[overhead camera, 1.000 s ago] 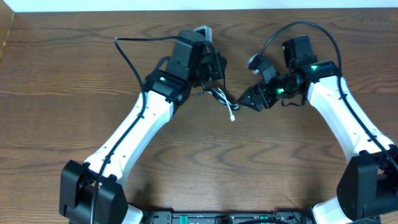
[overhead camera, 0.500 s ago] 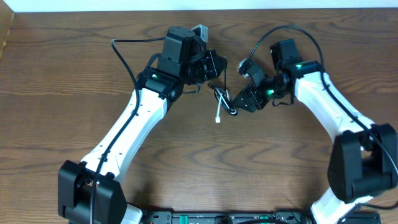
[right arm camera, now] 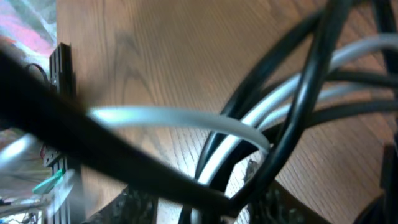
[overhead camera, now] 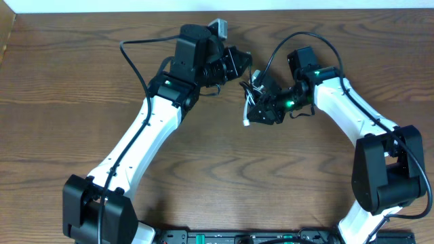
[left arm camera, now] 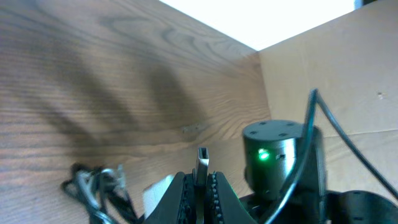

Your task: Untangle cables

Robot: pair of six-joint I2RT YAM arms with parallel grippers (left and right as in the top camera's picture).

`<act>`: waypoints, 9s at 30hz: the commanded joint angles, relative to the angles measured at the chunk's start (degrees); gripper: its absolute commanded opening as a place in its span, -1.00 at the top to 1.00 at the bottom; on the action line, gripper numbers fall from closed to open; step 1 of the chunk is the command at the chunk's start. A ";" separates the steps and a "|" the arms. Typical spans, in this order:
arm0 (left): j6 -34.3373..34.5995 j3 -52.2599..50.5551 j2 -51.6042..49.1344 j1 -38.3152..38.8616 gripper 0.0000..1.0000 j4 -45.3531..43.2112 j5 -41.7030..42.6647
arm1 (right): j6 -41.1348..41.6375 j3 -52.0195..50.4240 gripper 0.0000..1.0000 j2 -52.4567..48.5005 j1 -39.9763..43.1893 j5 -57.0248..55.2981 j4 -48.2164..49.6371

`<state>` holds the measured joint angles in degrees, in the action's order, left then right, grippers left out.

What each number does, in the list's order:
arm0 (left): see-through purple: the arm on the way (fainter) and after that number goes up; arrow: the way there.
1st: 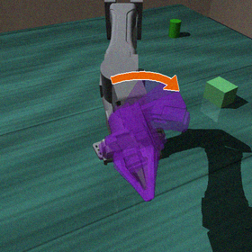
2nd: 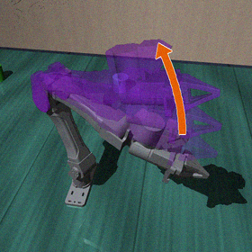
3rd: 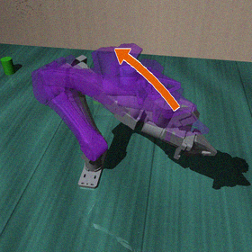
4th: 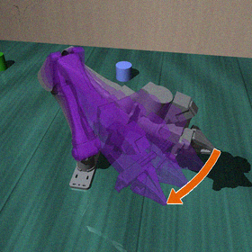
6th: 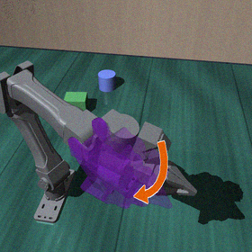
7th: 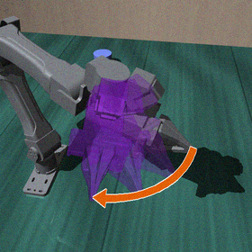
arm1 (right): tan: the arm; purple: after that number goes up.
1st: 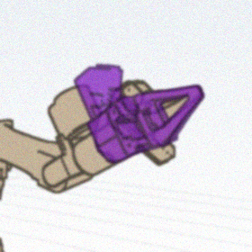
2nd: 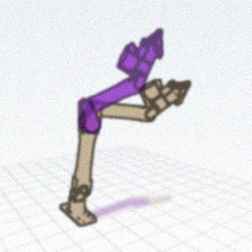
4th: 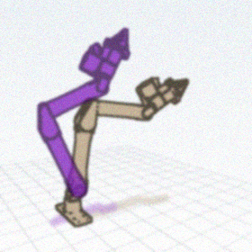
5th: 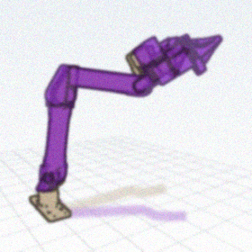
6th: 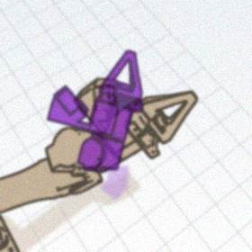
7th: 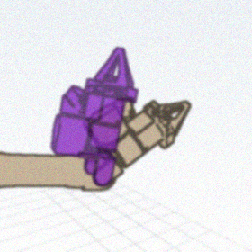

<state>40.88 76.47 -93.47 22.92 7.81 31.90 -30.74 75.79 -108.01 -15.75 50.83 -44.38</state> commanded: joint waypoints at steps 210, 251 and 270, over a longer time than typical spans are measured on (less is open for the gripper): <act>-16.55 2.86 -20.39 15.23 0.34 28.37 -25.18 | 39.89 13.66 -0.36 1.62 10.40 -39.78 -9.64; -18.36 5.31 -21.51 16.70 0.63 35.91 -22.03 | 38.77 13.66 -0.44 1.62 10.40 -39.78 -11.74; -15.32 5.75 -26.14 14.73 0.59 36.81 -19.21 | 38.84 13.66 -0.47 1.62 10.40 -39.21 -11.50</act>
<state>25.12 81.25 -117.49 38.46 44.23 11.68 8.71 88.82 -107.83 -5.17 11.53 -55.86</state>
